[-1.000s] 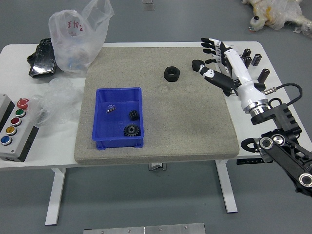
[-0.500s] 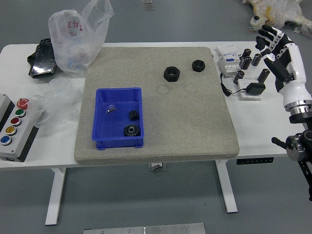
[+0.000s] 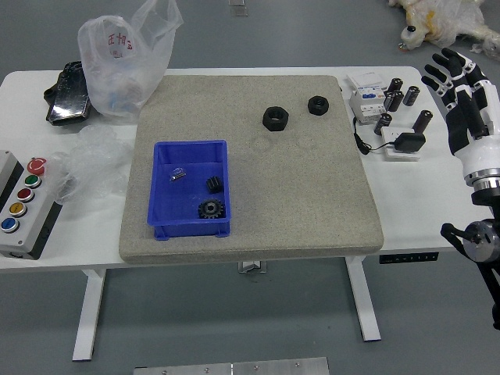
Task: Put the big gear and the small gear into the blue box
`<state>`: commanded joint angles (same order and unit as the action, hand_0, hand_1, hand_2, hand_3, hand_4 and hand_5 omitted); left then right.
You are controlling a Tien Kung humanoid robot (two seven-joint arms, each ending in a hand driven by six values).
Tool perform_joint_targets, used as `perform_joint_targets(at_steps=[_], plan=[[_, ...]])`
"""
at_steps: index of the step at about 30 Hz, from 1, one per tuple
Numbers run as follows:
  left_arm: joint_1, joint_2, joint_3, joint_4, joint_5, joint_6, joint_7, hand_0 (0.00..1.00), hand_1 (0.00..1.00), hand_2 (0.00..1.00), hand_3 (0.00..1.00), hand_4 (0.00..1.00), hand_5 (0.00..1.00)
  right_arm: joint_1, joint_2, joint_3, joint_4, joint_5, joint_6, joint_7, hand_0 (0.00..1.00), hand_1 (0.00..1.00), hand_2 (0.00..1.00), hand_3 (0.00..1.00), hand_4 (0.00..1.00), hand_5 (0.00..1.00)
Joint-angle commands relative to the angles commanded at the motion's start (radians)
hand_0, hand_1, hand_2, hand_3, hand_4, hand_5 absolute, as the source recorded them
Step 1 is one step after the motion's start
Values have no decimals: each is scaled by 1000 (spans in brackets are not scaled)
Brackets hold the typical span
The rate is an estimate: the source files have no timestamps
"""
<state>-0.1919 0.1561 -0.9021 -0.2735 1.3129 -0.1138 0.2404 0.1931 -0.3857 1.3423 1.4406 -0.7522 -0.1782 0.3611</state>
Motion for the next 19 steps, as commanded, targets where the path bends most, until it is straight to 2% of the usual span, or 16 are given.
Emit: perform_joint_targets(at_steps=[19], plan=[[12, 11, -21, -2, 15, 2, 16, 711, 541, 546, 676, 699, 513, 9, 7, -9, -8, 17, 4, -5, 752, 718, 721, 676, 809, 528]])
